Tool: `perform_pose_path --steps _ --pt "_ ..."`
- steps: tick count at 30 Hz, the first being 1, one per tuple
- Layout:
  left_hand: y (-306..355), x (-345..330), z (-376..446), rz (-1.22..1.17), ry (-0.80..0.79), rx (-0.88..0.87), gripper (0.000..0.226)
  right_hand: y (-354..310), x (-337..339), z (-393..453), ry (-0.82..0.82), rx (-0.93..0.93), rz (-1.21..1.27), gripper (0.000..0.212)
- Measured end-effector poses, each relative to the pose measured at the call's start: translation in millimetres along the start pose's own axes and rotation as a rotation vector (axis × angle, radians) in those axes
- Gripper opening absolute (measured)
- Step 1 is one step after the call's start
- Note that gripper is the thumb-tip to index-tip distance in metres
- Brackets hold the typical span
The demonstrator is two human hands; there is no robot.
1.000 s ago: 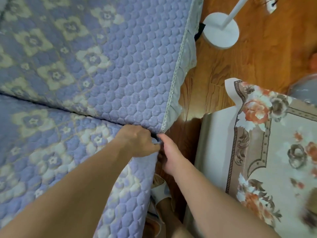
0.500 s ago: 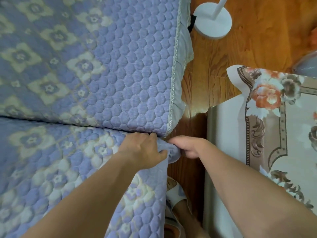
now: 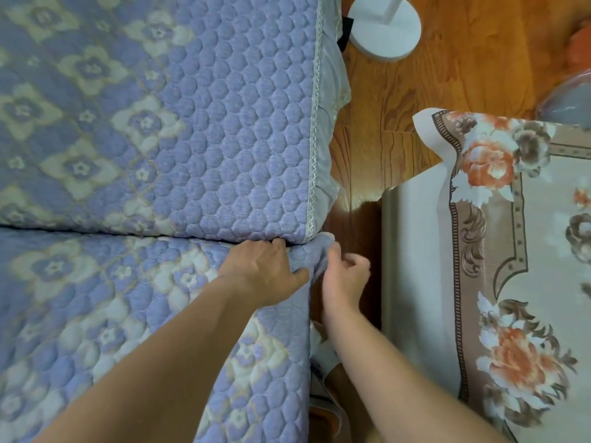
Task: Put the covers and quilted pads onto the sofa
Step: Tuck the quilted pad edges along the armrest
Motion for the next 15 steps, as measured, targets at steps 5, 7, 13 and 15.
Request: perform_pose_path --steps 5,7,13,15 --pt "-10 13 5 -0.063 -0.153 -0.035 0.047 4 -15 -39 -0.630 -0.262 0.240 0.042" --pt "-8 15 3 -0.049 -0.240 -0.076 0.051 2 -11 -39 -0.682 -0.234 0.197 0.043" --pt "-15 16 -4 -0.132 -0.226 -0.117 0.047 -25 -16 -27 -0.816 -0.036 -0.230 0.033" --pt "-15 19 -4 -0.147 -0.212 -0.112 0.045 -29 -27 -23 -0.887 -0.089 -0.187 0.034"
Point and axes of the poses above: each hand's wrist, its own z-axis towards the middle knuckle, its own x-axis out of the back of the hand, y = z × x, the point moved 2 cm from there along z, towards the middle knuckle, and after that the axes turned 1 degree about -y, right-handed, at the moved point
